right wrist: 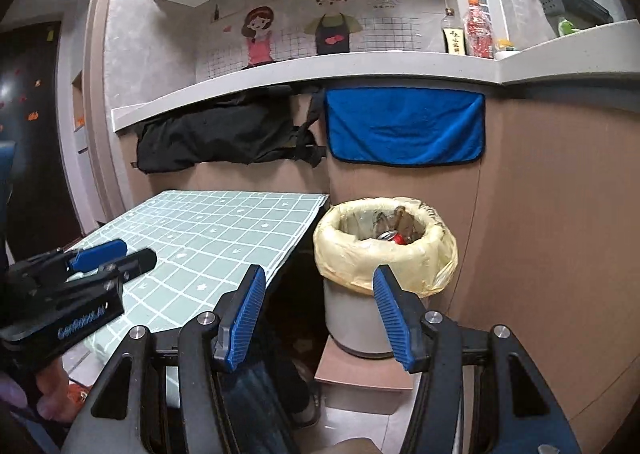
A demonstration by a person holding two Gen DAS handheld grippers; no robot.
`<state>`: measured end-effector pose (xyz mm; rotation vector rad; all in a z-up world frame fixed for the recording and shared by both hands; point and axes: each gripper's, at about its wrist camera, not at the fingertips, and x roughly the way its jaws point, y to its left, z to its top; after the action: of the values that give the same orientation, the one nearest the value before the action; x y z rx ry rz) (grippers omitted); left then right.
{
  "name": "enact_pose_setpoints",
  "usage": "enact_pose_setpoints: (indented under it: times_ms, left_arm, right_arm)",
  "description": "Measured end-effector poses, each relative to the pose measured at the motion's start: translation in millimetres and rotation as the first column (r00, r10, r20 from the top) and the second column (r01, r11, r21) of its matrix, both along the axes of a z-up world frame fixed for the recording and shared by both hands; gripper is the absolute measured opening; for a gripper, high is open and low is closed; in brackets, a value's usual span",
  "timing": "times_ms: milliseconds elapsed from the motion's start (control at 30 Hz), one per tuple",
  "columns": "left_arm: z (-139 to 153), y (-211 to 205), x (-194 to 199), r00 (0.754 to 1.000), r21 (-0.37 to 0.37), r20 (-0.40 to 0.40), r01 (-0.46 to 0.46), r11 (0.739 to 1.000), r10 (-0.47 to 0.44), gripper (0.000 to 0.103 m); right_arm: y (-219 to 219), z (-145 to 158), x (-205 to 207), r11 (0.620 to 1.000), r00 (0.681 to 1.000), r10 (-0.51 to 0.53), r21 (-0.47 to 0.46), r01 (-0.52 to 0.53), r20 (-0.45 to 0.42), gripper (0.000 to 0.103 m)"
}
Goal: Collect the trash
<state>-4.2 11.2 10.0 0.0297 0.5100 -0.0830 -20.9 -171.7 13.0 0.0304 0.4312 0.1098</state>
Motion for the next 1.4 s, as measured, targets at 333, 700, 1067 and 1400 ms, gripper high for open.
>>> enact_pose_setpoints:
  times_ms: [333,700,1067,1400]
  left_arm:
    - [2,14,-8,0.998,0.008,0.01,-0.059,0.998,0.059,0.041]
    - [3,11,-10,0.999,0.017,0.009,-0.049,0.999,0.049,0.041]
    - [2,12,-10,0.999,0.016,0.012,-0.051,0.999,0.051,0.041]
    - [3,12,-10,0.999,0.016,0.019,-0.049,0.999,0.048,0.041]
  right_arm:
    - [20,1,0,0.999,0.999,0.04,-0.027,-0.04,0.015,0.054]
    - [24,-1,-2,0.998,0.998,0.054,-0.031,-0.054,0.011,0.054]
    - [19,-5,2,0.998,0.998,0.058,-0.019,-0.058,0.001,0.054]
    - [19,-5,2,0.998,0.998,0.056,-0.02,-0.056,0.003,0.054]
